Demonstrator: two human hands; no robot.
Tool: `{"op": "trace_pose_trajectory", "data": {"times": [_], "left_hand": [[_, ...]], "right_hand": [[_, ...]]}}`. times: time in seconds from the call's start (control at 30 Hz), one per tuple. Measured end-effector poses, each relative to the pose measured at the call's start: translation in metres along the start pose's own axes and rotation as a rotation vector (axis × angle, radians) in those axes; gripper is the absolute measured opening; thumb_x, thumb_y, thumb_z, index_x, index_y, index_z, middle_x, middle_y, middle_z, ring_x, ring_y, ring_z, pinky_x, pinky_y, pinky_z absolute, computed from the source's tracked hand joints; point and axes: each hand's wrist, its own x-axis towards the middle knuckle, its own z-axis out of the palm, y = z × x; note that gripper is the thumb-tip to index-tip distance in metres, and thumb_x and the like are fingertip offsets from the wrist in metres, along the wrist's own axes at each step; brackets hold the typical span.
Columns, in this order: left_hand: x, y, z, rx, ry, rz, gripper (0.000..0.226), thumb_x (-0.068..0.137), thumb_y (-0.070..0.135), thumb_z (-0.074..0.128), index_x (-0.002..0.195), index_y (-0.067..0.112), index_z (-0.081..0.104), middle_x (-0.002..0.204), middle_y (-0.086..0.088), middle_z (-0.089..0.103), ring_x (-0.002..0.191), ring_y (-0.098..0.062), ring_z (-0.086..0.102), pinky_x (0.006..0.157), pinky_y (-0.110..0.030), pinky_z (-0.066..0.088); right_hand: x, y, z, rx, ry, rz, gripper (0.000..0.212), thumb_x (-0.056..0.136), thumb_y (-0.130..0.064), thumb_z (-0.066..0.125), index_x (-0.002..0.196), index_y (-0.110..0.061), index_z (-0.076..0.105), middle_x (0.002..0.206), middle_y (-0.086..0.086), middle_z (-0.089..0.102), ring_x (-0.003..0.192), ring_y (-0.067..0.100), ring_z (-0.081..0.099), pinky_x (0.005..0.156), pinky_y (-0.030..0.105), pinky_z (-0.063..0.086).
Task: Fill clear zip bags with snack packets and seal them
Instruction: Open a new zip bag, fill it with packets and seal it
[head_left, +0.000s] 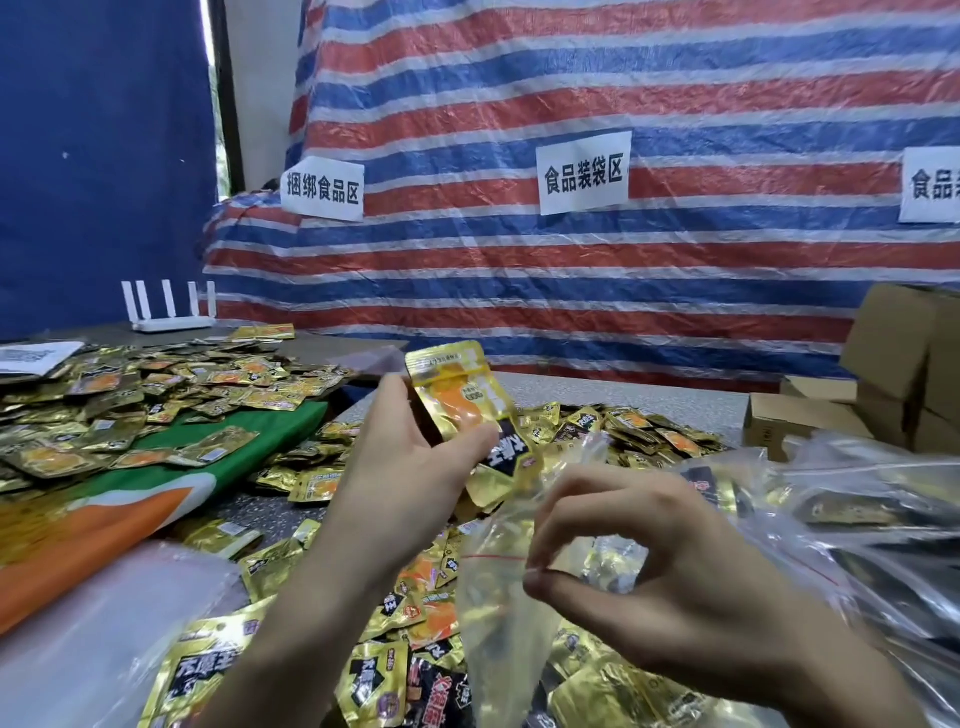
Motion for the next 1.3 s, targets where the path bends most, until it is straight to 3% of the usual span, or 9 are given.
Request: {"op": "trace_pose_trajectory", "data": {"times": [0.2,0.3,0.37,0.5,0.67,0.77,0.93,1.13,1.3], "left_hand": [[-0.004,0.019,-0.01,-0.104,0.086,-0.009,0.038,0.071,0.035,0.077,0.103,0.023,0.057,0.098,-0.009,0.072,0.091,-0.033,0.07,0.082,-0.056,0.056],[-0.011,0.028,-0.007,-0.375,0.085,-0.02,0.027,0.081,0.02,0.076,0.103,0.014,0.06,0.078,0.0,0.075,0.068,-0.016,0.073,0.057,-0.033,0.058],[-0.016,0.028,0.0,-0.42,0.077,-0.048,0.02,0.084,0.019,0.072,0.1,0.014,0.061,0.072,0.002,0.074,0.061,-0.013,0.071,0.052,-0.03,0.055],[-0.015,0.014,0.012,-0.349,0.036,-0.164,0.023,0.084,0.022,0.074,0.104,0.016,0.063,0.081,0.0,0.075,0.072,-0.017,0.072,0.078,-0.049,0.057],[-0.007,0.005,0.017,-0.346,-0.019,-0.257,0.03,0.086,0.02,0.074,0.112,0.013,0.061,0.092,-0.007,0.076,0.074,-0.021,0.073,0.058,-0.035,0.057],[-0.006,0.003,0.015,-0.23,0.01,-0.136,0.029,0.082,0.01,0.078,0.104,0.019,0.061,0.092,-0.004,0.076,0.081,-0.02,0.075,0.066,-0.036,0.061],[-0.008,0.002,0.009,0.044,-0.044,0.015,0.056,0.06,0.0,0.09,0.098,0.028,0.06,0.087,0.015,0.072,0.078,-0.004,0.071,0.061,-0.017,0.055],[-0.002,0.008,-0.006,-0.14,-0.187,-0.005,0.046,0.055,-0.015,0.084,0.09,0.012,0.071,0.082,0.0,0.073,0.075,-0.013,0.068,0.065,-0.022,0.056],[0.017,0.008,-0.032,-0.338,-0.129,-0.008,0.025,0.07,0.016,0.075,0.093,0.008,0.07,0.085,-0.005,0.073,0.08,-0.019,0.071,0.07,-0.025,0.057]], "right_hand": [[-0.002,0.0,-0.006,0.017,0.003,0.043,0.011,0.08,-0.021,0.079,0.073,-0.025,0.072,0.082,-0.01,0.066,0.084,0.011,0.065,0.073,0.031,0.051],[-0.002,0.002,-0.005,-0.007,-0.069,0.078,0.005,0.08,-0.023,0.079,0.076,-0.024,0.076,0.083,-0.012,0.067,0.085,0.009,0.065,0.076,0.031,0.05],[-0.001,0.0,-0.004,-0.003,-0.069,0.064,0.005,0.079,-0.021,0.08,0.077,-0.024,0.078,0.082,-0.013,0.067,0.084,0.008,0.065,0.074,0.031,0.051],[-0.002,-0.004,-0.006,0.007,0.057,-0.003,0.008,0.077,-0.018,0.084,0.071,-0.022,0.078,0.076,-0.012,0.067,0.077,0.011,0.067,0.065,0.031,0.05],[-0.001,-0.006,-0.007,-0.013,0.104,0.013,0.007,0.077,-0.021,0.083,0.071,-0.024,0.079,0.075,-0.013,0.068,0.075,0.007,0.067,0.063,0.028,0.051],[-0.001,-0.005,-0.007,-0.018,0.077,0.046,0.009,0.077,-0.019,0.085,0.072,-0.024,0.08,0.076,-0.013,0.069,0.078,0.006,0.067,0.065,0.032,0.052],[-0.001,-0.005,-0.006,-0.014,0.117,0.063,0.006,0.078,-0.024,0.084,0.074,-0.024,0.079,0.077,-0.012,0.069,0.076,0.008,0.067,0.064,0.032,0.051],[0.001,-0.004,-0.003,0.007,0.151,0.093,0.012,0.074,-0.012,0.087,0.07,-0.02,0.078,0.074,-0.009,0.07,0.075,0.01,0.068,0.066,0.036,0.052],[0.001,-0.003,-0.003,0.034,0.124,0.135,0.012,0.073,-0.011,0.085,0.069,-0.02,0.078,0.073,-0.008,0.07,0.076,0.012,0.067,0.069,0.027,0.05]]}}
